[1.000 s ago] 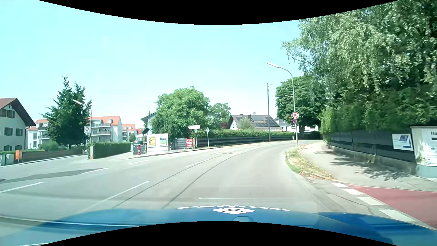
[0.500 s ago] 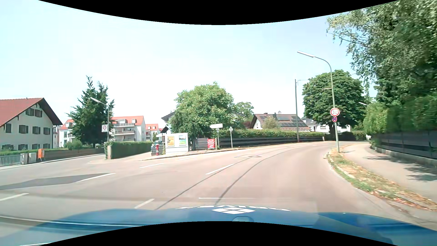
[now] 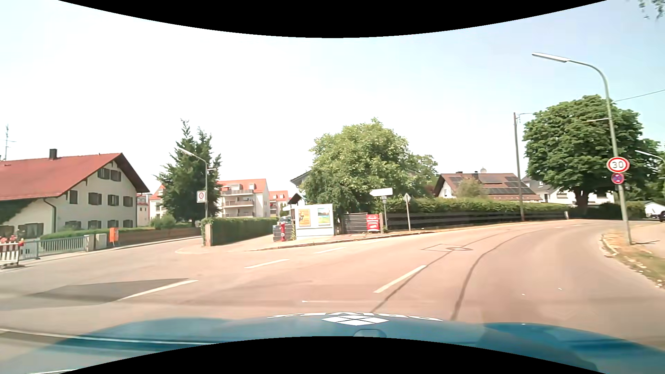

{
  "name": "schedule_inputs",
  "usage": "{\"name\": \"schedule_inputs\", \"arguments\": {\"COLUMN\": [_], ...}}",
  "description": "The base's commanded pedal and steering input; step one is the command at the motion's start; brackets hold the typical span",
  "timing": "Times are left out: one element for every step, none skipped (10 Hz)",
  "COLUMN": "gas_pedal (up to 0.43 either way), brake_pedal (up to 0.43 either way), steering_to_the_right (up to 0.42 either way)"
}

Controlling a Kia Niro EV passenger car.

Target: Follow the waypoints while adhering to traffic rules and regulations

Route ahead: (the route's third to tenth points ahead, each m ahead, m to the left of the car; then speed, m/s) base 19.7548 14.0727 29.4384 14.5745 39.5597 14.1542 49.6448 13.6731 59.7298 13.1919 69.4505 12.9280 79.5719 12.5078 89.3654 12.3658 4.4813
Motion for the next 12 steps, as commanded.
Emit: {"name": "schedule_inputs", "arguments": {"gas_pedal": [0.118,0.138,0.150,0.150,0.150,0.150,0.138,0.138,0.138,0.130,0.118,0.118], "brake_pedal": [0.000,0.000,0.000,0.000,0.000,0.000,0.000,0.000,0.000,0.000,0.000,0.000], "steering_to_the_right": [-0.359,-0.356,-0.352,-0.346,-0.341,-0.341,-0.342,-0.343,-0.343,-0.343,-0.337,-0.332]}}
